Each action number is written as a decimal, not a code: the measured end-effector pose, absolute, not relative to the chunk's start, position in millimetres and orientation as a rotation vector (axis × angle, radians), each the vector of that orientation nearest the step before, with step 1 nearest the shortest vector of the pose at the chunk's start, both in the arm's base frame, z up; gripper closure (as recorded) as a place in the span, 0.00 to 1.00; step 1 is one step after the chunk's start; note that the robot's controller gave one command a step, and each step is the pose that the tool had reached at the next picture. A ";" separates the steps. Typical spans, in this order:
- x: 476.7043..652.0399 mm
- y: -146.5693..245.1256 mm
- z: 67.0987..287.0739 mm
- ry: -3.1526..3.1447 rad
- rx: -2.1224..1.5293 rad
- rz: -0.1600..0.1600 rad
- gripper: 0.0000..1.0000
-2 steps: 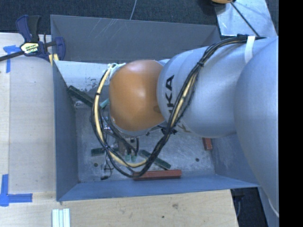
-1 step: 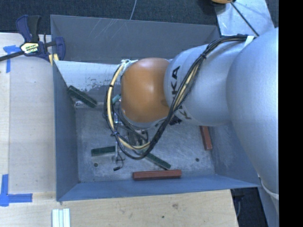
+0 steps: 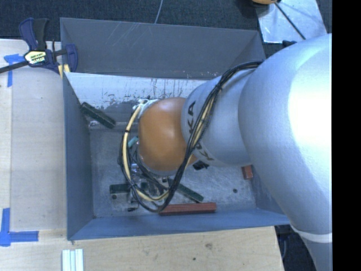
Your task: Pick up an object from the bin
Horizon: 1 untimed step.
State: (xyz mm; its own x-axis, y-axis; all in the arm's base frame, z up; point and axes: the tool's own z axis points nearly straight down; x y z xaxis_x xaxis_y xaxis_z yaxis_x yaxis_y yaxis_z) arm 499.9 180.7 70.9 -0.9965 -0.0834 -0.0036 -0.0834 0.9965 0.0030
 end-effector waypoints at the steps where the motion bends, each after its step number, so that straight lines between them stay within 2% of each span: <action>1: 499.9 180.7 70.9 3.135 -0.131 0.005 1.00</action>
Offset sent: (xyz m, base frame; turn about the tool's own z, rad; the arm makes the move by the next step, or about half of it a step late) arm 0.0174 0.0573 0.1018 -0.0694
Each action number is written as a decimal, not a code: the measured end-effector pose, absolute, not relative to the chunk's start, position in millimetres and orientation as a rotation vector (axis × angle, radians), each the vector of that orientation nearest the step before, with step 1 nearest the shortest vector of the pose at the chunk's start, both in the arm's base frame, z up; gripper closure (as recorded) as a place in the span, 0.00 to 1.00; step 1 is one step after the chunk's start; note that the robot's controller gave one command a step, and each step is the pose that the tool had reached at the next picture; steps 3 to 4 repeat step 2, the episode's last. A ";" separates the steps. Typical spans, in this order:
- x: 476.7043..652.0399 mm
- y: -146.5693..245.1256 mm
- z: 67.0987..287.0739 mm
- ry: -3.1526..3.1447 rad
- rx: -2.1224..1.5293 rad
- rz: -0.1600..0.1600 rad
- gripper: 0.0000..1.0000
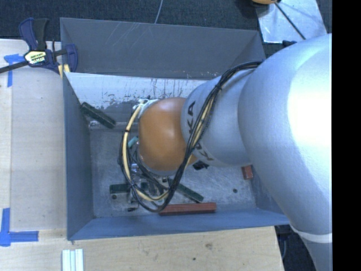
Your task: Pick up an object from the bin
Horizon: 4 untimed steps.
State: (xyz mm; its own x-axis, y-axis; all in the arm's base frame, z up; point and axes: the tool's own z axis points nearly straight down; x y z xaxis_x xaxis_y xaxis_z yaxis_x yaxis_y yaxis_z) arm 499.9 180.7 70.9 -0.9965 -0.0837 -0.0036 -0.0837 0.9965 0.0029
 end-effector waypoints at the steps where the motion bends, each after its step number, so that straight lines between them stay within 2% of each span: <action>1: 509.1 211.4 126.5 3.139 -0.194 -0.003 1.00; 2: 518.1 178.7 259.1 3.129 -0.245 0.001 1.00; 4: 518.1 178.7 259.1 3.129 -0.245 0.001 1.00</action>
Offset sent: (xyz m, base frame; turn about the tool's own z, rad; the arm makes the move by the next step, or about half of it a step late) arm 0.0173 -0.0017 0.1877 -0.0736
